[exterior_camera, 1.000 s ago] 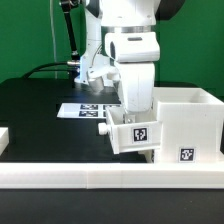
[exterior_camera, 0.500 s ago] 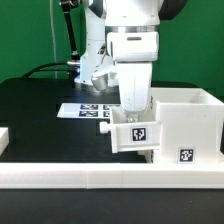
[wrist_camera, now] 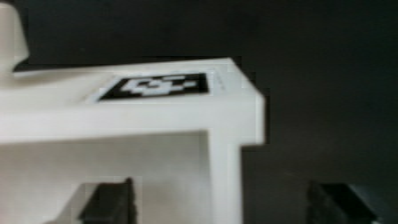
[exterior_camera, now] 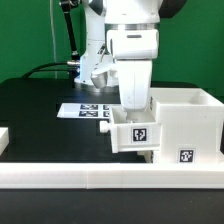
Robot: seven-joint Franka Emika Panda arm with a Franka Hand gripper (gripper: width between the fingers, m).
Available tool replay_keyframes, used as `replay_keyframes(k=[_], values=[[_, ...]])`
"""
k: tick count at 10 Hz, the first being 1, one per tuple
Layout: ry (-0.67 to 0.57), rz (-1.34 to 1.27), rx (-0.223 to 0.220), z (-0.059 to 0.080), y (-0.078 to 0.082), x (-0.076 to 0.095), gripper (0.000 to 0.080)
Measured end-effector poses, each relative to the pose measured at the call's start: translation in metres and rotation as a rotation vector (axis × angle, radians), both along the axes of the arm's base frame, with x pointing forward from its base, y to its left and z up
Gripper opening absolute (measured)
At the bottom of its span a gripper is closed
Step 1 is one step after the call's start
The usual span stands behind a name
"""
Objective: Assemble drawer
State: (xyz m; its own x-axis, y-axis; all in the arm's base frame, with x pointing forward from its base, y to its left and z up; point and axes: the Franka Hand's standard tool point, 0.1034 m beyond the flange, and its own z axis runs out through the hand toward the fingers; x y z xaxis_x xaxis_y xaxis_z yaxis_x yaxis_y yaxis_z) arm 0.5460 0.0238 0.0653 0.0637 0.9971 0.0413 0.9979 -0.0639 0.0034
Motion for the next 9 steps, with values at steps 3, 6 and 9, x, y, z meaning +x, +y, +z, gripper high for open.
replay_keyframes(k=[3,6,9], values=[[0.012,0.009,-0.029,0.027,-0.009,0.001,0.0646],[0.023,0.061,-0.056,0.05,-0.041,0.003,0.0649],[0.032,0.134,-0.043,0.033,-0.072,0.001,0.0649]])
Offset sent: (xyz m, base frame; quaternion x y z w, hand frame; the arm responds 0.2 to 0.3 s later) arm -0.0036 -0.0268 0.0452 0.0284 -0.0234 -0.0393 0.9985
